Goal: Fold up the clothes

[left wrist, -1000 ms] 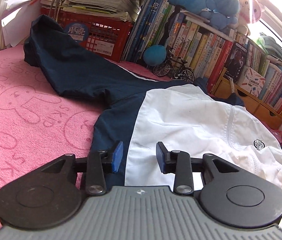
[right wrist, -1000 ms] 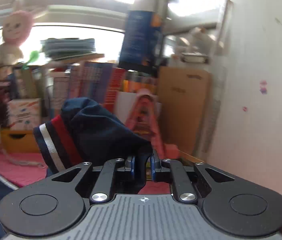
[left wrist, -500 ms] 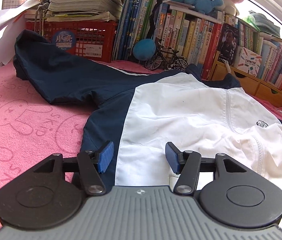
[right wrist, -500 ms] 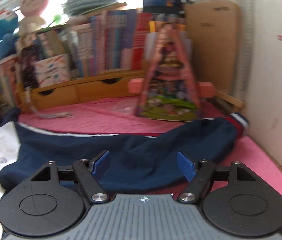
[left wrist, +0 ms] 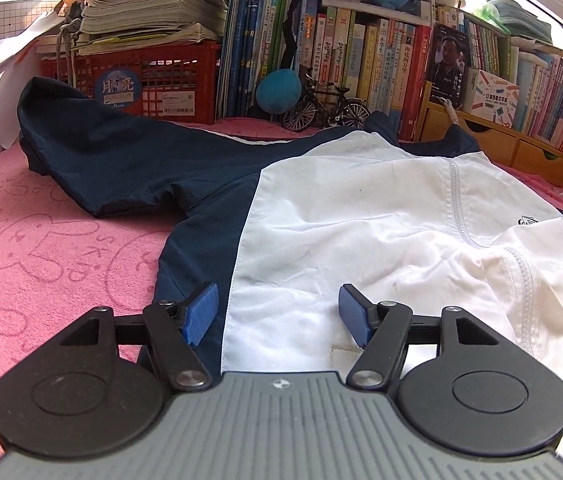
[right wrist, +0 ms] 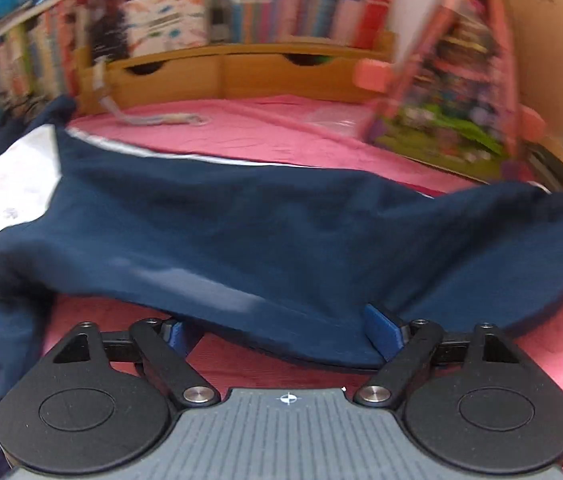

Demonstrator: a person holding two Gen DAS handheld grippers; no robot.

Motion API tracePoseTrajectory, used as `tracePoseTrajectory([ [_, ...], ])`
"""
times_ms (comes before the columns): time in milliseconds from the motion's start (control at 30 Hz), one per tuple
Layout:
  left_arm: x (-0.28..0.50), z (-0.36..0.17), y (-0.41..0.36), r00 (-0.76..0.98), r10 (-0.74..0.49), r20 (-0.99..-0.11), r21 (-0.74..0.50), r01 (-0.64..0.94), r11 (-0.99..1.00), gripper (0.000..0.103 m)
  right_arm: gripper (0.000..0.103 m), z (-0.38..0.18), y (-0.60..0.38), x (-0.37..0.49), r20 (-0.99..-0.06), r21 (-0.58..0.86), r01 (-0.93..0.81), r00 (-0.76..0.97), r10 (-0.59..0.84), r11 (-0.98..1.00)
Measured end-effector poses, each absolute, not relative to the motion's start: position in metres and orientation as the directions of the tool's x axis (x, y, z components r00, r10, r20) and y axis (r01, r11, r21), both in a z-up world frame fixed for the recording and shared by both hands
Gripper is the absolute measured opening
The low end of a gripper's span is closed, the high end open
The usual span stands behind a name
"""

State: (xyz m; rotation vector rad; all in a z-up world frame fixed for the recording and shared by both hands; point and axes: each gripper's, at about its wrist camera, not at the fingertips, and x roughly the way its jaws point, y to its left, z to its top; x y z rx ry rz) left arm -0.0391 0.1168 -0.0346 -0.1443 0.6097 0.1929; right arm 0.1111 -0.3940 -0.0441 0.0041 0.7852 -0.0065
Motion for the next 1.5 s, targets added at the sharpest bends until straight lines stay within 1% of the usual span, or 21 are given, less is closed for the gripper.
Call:
tracePoseTrajectory([
  [100, -0.038, -0.035, 0.116, 0.8, 0.141, -0.583, -0.065, -0.219, 0.974, 0.067, 0.094, -0.046, -0.44, 0.114, -0.698, -0.057, 0.164, 0.699, -0.156, 0.985],
  [200, -0.038, -0.035, 0.115, 0.797, 0.146, -0.587, -0.051, -0.216, 0.975, 0.068, 0.09, -0.035, -0.455, 0.107, -0.676, -0.164, 0.354, 0.64, -0.366, 0.921],
  [267, -0.038, -0.034, 0.113, 0.795, 0.155, -0.586, -0.042, -0.22, 0.975, 0.069, 0.09, -0.026, -0.449, 0.094, -0.617, -0.233, 0.366, 0.66, -0.428, 0.901],
  [367, -0.038, -0.028, 0.111, 0.794, 0.178, -0.581, -0.025, -0.236, 0.971, 0.066, 0.095, -0.013, -0.447, 0.074, -0.596, -0.183, 0.31, 0.72, -0.356, 0.933],
  [433, -0.038, -0.008, 0.106, 0.836, 0.07, -0.545, -0.059, -0.121, 0.991, 0.066, 0.095, -0.006, -0.461, 0.062, -0.625, -0.069, 0.301, 0.73, -0.277, 0.951],
  [533, -0.008, 0.01, 0.071, 0.868, -0.032, -0.496, -0.027, 0.022, 0.999, 0.07, 0.098, 0.001, -0.502, 0.046, -0.644, 0.15, 0.349, 0.744, -0.176, 0.925],
  [700, 0.043, 0.04, 0.011, 0.883, -0.207, -0.421, 0.048, 0.25, 0.967, 0.071, 0.101, -0.003, -0.565, 0.044, -0.594, 0.426, 0.45, 0.794, -0.133, 0.785],
  [800, 0.096, 0.025, -0.048, 0.868, -0.268, -0.419, 0.115, 0.343, 0.932, 0.07, 0.101, -0.014, -0.583, 0.067, -0.596, 0.437, 0.489, 0.786, -0.164, 0.755],
  [967, 0.135, 0.006, -0.106, 0.801, -0.36, -0.479, 0.076, 0.446, 0.892, 0.069, 0.102, -0.034, -0.592, 0.119, -0.636, 0.444, 0.496, 0.761, -0.128, 0.746],
  [1000, 0.143, 0.002, -0.118, 0.785, -0.377, -0.491, 0.067, 0.466, 0.882, 0.069, 0.094, -0.036, -0.59, 0.128, -0.643, 0.424, 0.497, 0.754, -0.135, 0.757],
  [1033, 0.146, -0.001, -0.126, 0.779, -0.383, -0.496, 0.077, 0.48, 0.874, 0.069, 0.081, -0.037, -0.587, 0.137, -0.65, 0.403, 0.497, 0.747, -0.142, 0.768],
  [1067, 0.149, -0.004, -0.133, 0.773, -0.388, -0.501, 0.089, 0.492, 0.866, 0.069, 0.045, -0.039, -0.584, 0.146, -0.657, 0.383, 0.497, 0.739, -0.149, 0.779],
  [1100, 0.152, -0.006, -0.14, 0.768, -0.393, -0.507, 0.102, 0.505, 0.857, 0.069, 0.021, -0.036, -0.583, 0.151, -0.628, 0.391, 0.475, 0.764, -0.148, 0.788],
  [1133, 0.154, -0.008, -0.145, 0.766, -0.397, -0.505, 0.101, 0.51, 0.855, 0.069, 0.021, -0.03, -0.583, 0.153, -0.583, 0.411, 0.442, 0.8, -0.143, 0.798],
  [1233, 0.16, -0.011, -0.155, 0.765, -0.409, -0.497, 0.093, 0.516, 0.851, 0.069, 0.021, -0.017, -0.588, 0.138, -0.285, 0.501, 0.261, 0.95, -0.128, 0.825],
  [1267, 0.162, -0.014, -0.157, 0.763, -0.407, -0.502, 0.1, 0.519, 0.849, 0.069, 0.03, -0.017, -0.59, 0.141, -0.298, 0.478, 0.284, 0.943, -0.151, 0.831],
  [1300, 0.164, -0.018, -0.16, 0.761, -0.403, -0.508, 0.107, 0.521, 0.847, 0.069, 0.038, -0.019, -0.592, 0.147, -0.356, 0.435, 0.337, 0.916, -0.184, 0.835],
  [1367, 0.169, -0.027, -0.165, 0.756, -0.383, -0.531, 0.121, 0.516, 0.848, 0.069, 0.04, -0.031, -0.591, 0.165, -0.531, 0.284, 0.453, 0.809, -0.255, 0.845],
  [1400, 0.173, -0.033, -0.166, 0.751, -0.371, -0.547, 0.124, 0.511, 0.851, 0.069, 0.046, -0.036, -0.589, 0.168, -0.586, 0.223, 0.484, 0.76, -0.28, 0.846],
  [1433, 0.177, -0.039, -0.167, 0.745, -0.353, -0.566, 0.123, 0.5, 0.857, 0.069, 0.051, -0.042, -0.586, 0.169, -0.627, 0.173, 0.506, 0.718, -0.301, 0.845],
  [1500, 0.186, -0.052, -0.169, 0.732, -0.317, -0.603, 0.12, 0.476, 0.871, 0.073, 0.073, -0.044, -0.577, 0.158, -0.622, 0.13, 0.517, 0.707, -0.337, 0.846],
])
